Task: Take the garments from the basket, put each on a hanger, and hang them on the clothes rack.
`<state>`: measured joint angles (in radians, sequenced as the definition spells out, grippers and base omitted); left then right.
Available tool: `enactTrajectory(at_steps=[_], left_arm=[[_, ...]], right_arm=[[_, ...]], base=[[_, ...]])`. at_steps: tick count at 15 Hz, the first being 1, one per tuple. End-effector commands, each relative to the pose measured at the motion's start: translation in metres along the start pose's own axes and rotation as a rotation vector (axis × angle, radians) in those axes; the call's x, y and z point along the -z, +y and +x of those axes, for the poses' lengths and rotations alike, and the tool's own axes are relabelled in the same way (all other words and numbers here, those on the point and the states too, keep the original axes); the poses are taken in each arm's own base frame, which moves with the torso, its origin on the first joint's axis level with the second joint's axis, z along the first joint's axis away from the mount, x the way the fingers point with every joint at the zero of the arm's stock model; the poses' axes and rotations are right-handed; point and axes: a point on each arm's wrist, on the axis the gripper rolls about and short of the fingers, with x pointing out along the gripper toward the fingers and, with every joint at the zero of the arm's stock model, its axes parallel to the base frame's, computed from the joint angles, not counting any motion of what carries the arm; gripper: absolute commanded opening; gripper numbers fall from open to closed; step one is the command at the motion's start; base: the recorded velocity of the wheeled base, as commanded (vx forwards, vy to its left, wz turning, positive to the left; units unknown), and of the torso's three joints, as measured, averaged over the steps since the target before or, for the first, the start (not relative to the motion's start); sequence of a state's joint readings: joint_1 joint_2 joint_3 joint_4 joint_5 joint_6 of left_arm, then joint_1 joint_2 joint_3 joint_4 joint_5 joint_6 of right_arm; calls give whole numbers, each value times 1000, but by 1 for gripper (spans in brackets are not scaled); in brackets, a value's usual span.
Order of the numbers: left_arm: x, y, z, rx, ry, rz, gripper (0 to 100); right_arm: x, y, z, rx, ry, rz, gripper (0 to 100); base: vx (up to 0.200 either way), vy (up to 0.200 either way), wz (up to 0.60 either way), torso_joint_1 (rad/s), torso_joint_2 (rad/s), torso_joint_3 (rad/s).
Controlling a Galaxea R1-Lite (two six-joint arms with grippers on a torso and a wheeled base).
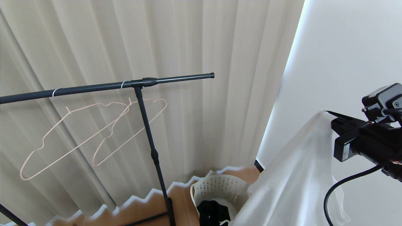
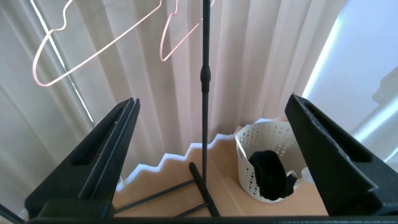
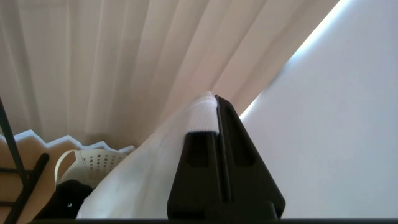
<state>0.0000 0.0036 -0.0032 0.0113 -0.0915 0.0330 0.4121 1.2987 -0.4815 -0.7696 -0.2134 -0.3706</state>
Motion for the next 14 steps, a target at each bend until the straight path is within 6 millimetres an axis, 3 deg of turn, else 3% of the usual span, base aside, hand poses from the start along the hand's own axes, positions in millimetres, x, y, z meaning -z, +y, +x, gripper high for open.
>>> enactTrajectory(at_steps=[1,14], left_arm=[[0,0,0,-3,-1,-1,100],[0,0,0,-7,1,-1,100]], right_arm=[[1,0,0,-2,2,-1,0],[1,0,0,0,2,-4,0]], base=[[0,0,0,163,-369,-295],[0,0,0,139,-298,-168]])
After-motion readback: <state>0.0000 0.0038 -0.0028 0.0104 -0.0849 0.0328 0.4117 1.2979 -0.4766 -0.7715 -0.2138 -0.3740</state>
